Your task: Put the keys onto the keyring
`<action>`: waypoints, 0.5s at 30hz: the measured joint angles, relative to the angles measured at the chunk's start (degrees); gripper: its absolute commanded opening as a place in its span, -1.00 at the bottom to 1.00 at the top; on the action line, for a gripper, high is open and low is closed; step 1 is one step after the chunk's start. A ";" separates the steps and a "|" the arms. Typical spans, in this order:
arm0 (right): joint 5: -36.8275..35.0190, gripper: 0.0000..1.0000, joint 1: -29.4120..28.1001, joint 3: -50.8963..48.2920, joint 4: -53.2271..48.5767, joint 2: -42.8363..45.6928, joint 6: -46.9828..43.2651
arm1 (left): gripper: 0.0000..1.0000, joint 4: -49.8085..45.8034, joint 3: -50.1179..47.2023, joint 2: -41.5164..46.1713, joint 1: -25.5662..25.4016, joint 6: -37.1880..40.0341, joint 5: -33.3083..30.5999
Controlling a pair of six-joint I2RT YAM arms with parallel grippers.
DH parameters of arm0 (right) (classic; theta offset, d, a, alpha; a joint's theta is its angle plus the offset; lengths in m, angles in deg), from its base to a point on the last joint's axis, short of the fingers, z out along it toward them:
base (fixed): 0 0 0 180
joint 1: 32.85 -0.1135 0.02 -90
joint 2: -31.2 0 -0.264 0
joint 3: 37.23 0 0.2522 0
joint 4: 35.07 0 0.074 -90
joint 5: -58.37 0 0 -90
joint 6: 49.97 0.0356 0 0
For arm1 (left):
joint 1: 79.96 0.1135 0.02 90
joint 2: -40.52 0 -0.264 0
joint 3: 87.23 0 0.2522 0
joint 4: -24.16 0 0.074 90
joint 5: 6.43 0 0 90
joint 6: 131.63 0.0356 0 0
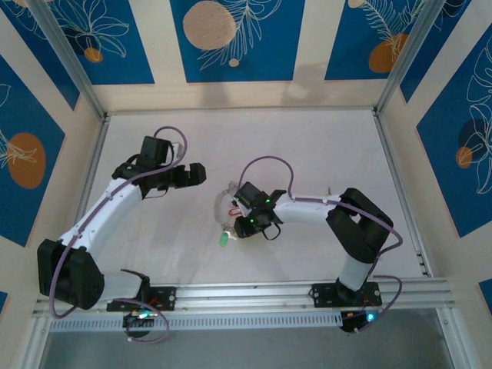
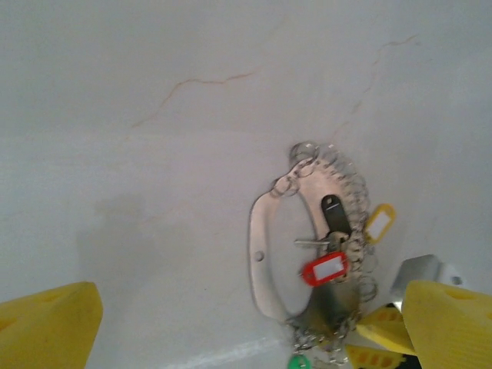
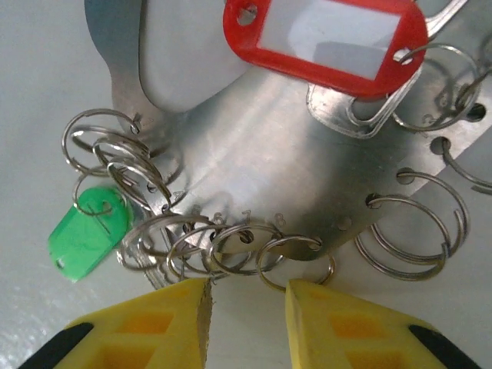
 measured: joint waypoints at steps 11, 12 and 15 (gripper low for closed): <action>-13.29 -0.26 -3.37 4.04 -5.92 -2.60 0.02 | 1.00 0.24 -1.92 0.04 0.00 2.19 -1.66; -14.36 -0.27 -3.69 4.39 -6.34 -2.84 0.02 | 1.00 0.28 -2.01 0.04 0.00 2.21 -1.64; -16.48 -0.27 -4.42 4.98 -6.86 -3.45 0.00 | 1.00 0.26 -2.12 0.04 0.00 2.21 -1.44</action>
